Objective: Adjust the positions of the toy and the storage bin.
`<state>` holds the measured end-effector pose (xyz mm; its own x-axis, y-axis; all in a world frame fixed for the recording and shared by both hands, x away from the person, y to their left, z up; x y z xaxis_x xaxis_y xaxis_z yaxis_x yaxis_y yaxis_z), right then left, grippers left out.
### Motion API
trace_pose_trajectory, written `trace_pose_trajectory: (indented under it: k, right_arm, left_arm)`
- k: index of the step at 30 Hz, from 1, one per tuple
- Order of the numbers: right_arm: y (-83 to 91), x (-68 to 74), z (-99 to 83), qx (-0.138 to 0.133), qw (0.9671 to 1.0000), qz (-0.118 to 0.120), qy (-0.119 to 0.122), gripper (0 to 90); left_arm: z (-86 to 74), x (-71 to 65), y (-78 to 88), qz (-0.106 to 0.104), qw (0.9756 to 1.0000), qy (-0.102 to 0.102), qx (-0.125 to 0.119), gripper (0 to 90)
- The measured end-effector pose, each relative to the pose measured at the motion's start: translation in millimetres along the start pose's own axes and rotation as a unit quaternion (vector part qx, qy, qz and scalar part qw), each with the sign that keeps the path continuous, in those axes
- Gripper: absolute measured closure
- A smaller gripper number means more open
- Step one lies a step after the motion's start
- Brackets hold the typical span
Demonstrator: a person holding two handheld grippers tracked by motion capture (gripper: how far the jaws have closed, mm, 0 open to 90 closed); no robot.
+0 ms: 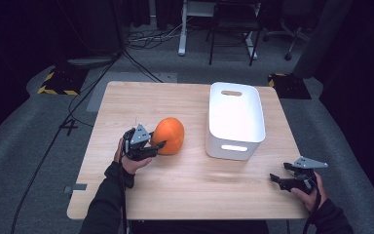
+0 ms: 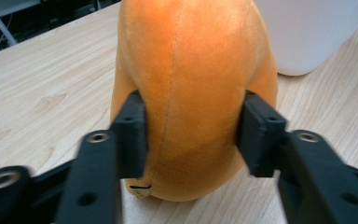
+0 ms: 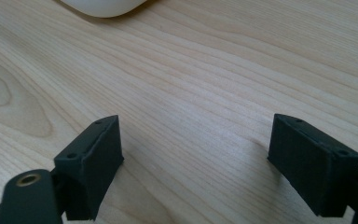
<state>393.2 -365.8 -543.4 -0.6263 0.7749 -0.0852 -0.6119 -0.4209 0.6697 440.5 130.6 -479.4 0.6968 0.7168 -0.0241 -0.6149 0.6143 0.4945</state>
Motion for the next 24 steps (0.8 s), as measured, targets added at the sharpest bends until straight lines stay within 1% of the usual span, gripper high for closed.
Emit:
trace_pose_trajectory:
  k: [1,2,3,5,6,7,8,9,10,11,12,14,15,16,17,18,19,21,22,23,24]
  right_arm:
    - [0.0,0.0,0.0,0.000,1.0000,0.000,0.000,17.2]
    - [-0.1,-0.1,0.0,0.000,1.0000,0.000,0.001,17.2]
    - [0.0,0.0,0.0,0.000,1.0000,0.000,0.000,17.2]
    - [-0.1,-0.1,0.0,0.000,1.0000,0.000,0.001,17.2]
    - [0.0,0.0,0.0,0.000,1.0000,0.000,0.000,17.2]
    - [0.0,0.0,0.0,0.000,1.0000,0.000,0.000,17.2]
    - [0.0,0.0,0.0,0.000,1.0000,0.000,0.000,17.2]
    - [0.0,0.0,0.0,0.000,1.0000,0.000,0.000,17.2]
    - [0.0,-0.1,0.0,0.000,1.0000,0.000,0.001,17.2]
    - [0.0,0.0,0.0,0.000,1.0000,0.000,0.000,17.2]
    - [0.0,0.0,0.0,0.000,1.0000,0.000,0.000,17.2]
    - [0.0,0.0,0.0,0.000,1.0000,0.000,0.000,17.2]
    - [0.0,0.0,0.0,0.000,1.0000,0.000,0.000,17.2]
    - [0.0,0.0,0.0,0.000,1.0000,0.000,0.000,17.2]
    - [0.0,0.0,0.0,0.000,1.0000,0.000,0.000,17.2]
    - [0.0,0.0,0.0,0.000,1.0000,0.000,0.000,17.2]
    - [0.0,0.0,0.0,0.000,1.0000,0.000,0.000,17.2]
    - [0.0,0.0,0.0,0.000,1.0000,0.000,0.000,17.2]
    - [0.0,0.0,0.0,0.000,1.0000,0.000,0.000,17.2]
    - [-0.1,0.0,0.0,0.000,1.0000,0.000,0.000,17.2]
    - [0.0,0.0,0.0,0.000,1.0000,0.000,0.000,17.2]
  left_arm:
    - [-0.2,-3.5,0.3,-0.009,0.9999,0.006,0.001,56.2]
    - [0.2,-3.7,0.9,-0.006,1.0000,0.003,0.002,57.9]
    - [0.6,-4.5,1.4,-0.008,1.0000,-0.002,0.003,58.6]
    - [2.2,-9.3,4.5,-0.024,0.9997,-0.002,0.000,60.4]
    - [2.5,-11.0,5.6,-0.028,0.9996,-0.007,0.001,60.7]
    - [2.5,-11.0,5.6,-0.028,0.9996,-0.007,0.001,61.2]
    - [3.5,-15.7,7.8,-0.040,0.9992,-0.004,-0.005,61.7]
    - [5.1,-17.2,9.2,-0.042,0.9990,-0.012,-0.010,61.8]
    - [5.3,-22.8,10.3,-0.058,0.9983,-0.001,-0.011,61.9]
    - [5.3,-22.8,10.3,-0.058,0.9983,-0.001,-0.011,61.9]
    - [8.0,-30.1,13.5,-0.077,0.9969,-0.005,-0.018,61.9]
    - [10.5,-39.9,15.7,-0.098,0.9949,-0.008,-0.021,61.9]
    - [10.5,-39.9,15.7,-0.098,0.9949,-0.008,-0.021,62.0]
    - [12.3,-49.7,16.1,-0.115,0.9929,-0.014,-0.023,61.9]
    - [12.3,-49.7,16.1,-0.115,0.9929,-0.014,-0.023,61.9]
    - [12.8,-61.3,15.4,-0.138,0.9901,-0.015,-0.021,61.9]
    - [13.5,-66.2,14.6,-0.143,0.9893,-0.021,-0.021,61.9]
    - [14.7,-77.6,12.4,-0.159,0.9866,-0.029,-0.020,61.9]
    - [15.4,-82.9,11.1,-0.165,0.9856,-0.035,-0.018,61.9]
    - [15.4,-82.9,11.1,-0.165,0.9856,-0.035,-0.018,61.8]
    - [16.4,-92.9,7.8,-0.176,0.9832,-0.042,-0.017,61.8]
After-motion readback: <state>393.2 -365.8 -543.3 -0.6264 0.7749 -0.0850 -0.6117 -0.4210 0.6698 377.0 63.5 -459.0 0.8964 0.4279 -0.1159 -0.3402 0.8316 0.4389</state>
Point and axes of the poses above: each handheld gripper's, and its own axes: y roughly backward along the jaws, z roughly out of its top, x roughly to its left, the point moved 6 cm from there along -y, roughly forward along the jaws, and after that the axes turned 6 degrees about y, right-handed, at the moved point
